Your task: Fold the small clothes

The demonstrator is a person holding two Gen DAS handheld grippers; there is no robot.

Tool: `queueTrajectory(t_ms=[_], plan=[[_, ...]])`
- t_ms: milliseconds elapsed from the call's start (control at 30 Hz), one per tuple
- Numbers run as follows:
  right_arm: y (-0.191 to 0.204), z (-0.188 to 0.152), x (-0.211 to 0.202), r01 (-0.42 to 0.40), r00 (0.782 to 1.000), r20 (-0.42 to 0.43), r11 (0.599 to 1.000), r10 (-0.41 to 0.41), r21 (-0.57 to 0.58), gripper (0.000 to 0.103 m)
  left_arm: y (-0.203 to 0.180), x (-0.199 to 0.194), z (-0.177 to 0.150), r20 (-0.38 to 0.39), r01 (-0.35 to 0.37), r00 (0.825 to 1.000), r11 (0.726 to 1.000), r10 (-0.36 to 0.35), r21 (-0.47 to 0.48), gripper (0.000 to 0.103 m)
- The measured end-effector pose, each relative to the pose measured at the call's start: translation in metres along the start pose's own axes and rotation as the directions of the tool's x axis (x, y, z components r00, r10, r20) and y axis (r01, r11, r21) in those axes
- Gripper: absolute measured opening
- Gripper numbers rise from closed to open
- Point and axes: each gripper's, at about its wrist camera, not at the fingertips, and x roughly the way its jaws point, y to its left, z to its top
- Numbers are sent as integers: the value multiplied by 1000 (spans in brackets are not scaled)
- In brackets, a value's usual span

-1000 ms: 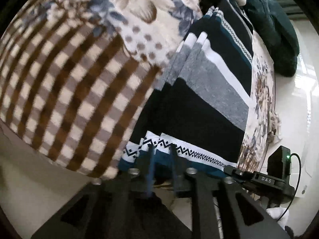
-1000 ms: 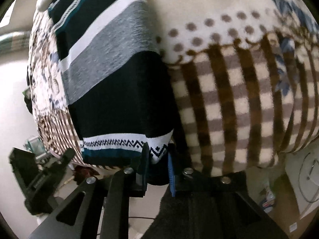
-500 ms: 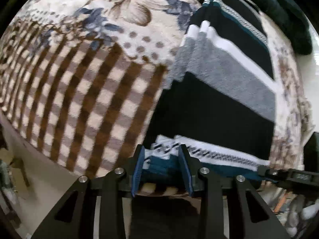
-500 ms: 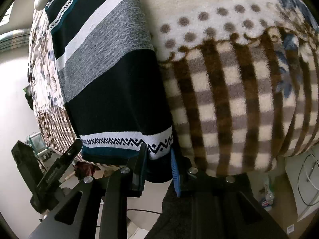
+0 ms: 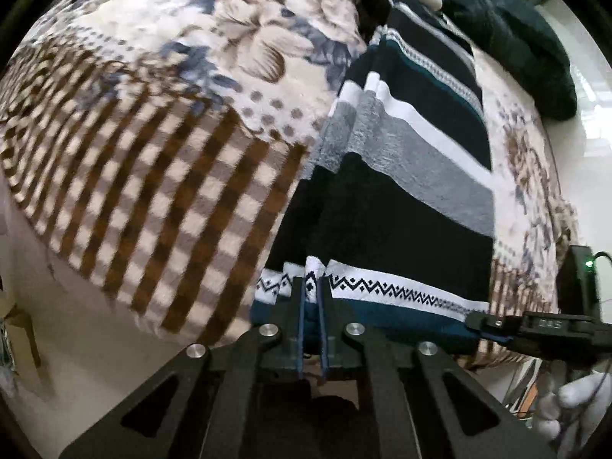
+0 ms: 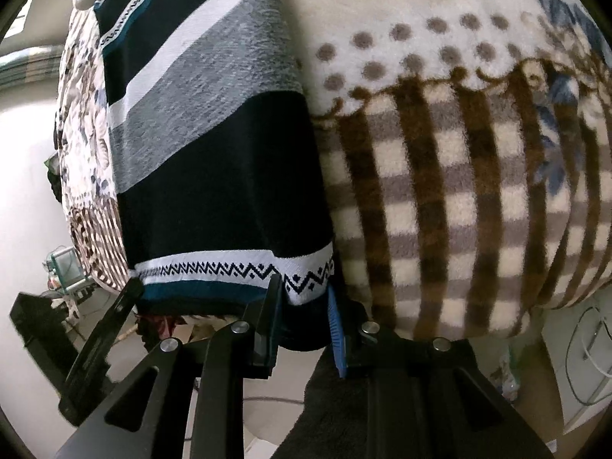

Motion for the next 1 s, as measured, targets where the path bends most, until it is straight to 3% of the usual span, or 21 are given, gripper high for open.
queueTrajectory(t_ms=[133,333,400,500,600,633,733,867,933,1000], plan=[[8,-7,-1,2,1000,10,1000,-2,-23,14,14,-6,-3,-7,-13,1000,1000,13,-11,4],[13,-5,20,62,998,2,997,-62,-51,14,33,54,8,-94,-58,994,998,55,-22,4],[15,-4,23,65,998,-5,997,-66,-47,15,30,56,10,-99,-59,993,998,58,-11,4],[13,-2,19,42,999,-15,998,-43,-35,21,26,43,13,-97,-11,995,1000,9,-13,7],[5,0,13,2,1000,-10,1000,-2,-23,39,27,26,20,-52,55,997,997,-58,-50,9],[0,0,11,-15,1000,2,1000,15,-14,44,29,24,22,-35,82,996,995,-84,-61,18],[-11,2,14,-58,998,10,998,58,8,44,42,34,29,-38,133,990,987,-137,-90,45],[-24,5,26,-152,988,26,987,150,48,44,44,66,31,-100,229,965,966,-242,-122,46],[-27,6,34,-178,984,37,983,176,54,45,45,75,31,-113,264,954,955,-279,-133,62],[-31,6,38,-224,974,44,972,222,72,45,43,75,31,-117,285,946,948,-302,-142,67]])
